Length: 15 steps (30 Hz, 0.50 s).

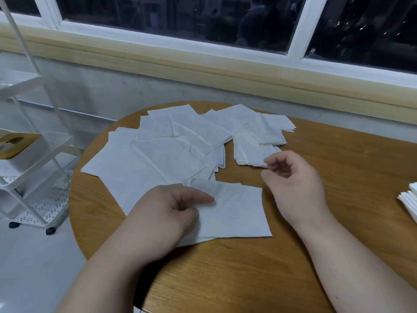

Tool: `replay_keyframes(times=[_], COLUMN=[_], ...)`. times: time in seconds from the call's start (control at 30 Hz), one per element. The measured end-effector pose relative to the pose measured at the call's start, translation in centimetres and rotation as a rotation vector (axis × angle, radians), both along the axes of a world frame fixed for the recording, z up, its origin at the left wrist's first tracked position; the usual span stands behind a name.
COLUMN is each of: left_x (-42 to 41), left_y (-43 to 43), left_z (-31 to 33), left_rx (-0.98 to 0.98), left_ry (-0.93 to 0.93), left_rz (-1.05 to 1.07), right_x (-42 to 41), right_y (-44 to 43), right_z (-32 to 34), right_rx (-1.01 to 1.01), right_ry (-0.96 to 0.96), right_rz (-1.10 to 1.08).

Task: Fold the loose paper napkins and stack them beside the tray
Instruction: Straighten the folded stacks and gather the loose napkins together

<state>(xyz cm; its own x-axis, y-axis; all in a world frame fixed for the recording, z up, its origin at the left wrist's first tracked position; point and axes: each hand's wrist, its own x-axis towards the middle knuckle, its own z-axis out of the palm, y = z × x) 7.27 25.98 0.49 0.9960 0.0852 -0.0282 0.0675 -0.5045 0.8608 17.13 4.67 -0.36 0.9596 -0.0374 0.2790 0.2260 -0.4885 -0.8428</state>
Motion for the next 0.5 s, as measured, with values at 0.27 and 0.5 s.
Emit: replay_keyframes(times=[0.27,0.5], left_x=[0.5,0.7], left_y=[-1.2,-0.9], left_z=[-0.3,-0.7], left_rx=[-0.05,-0.136], left_ry=[0.042,0.022], left_rz=[-0.012,-0.002], right_x=[3.6,5.3], right_y=[-0.5,0.2], right_z=[-0.9,-1.4], right_rx=[-0.524,-0.578], right_ry=[0.044,-0.093], right_rz=[-0.022,0.019])
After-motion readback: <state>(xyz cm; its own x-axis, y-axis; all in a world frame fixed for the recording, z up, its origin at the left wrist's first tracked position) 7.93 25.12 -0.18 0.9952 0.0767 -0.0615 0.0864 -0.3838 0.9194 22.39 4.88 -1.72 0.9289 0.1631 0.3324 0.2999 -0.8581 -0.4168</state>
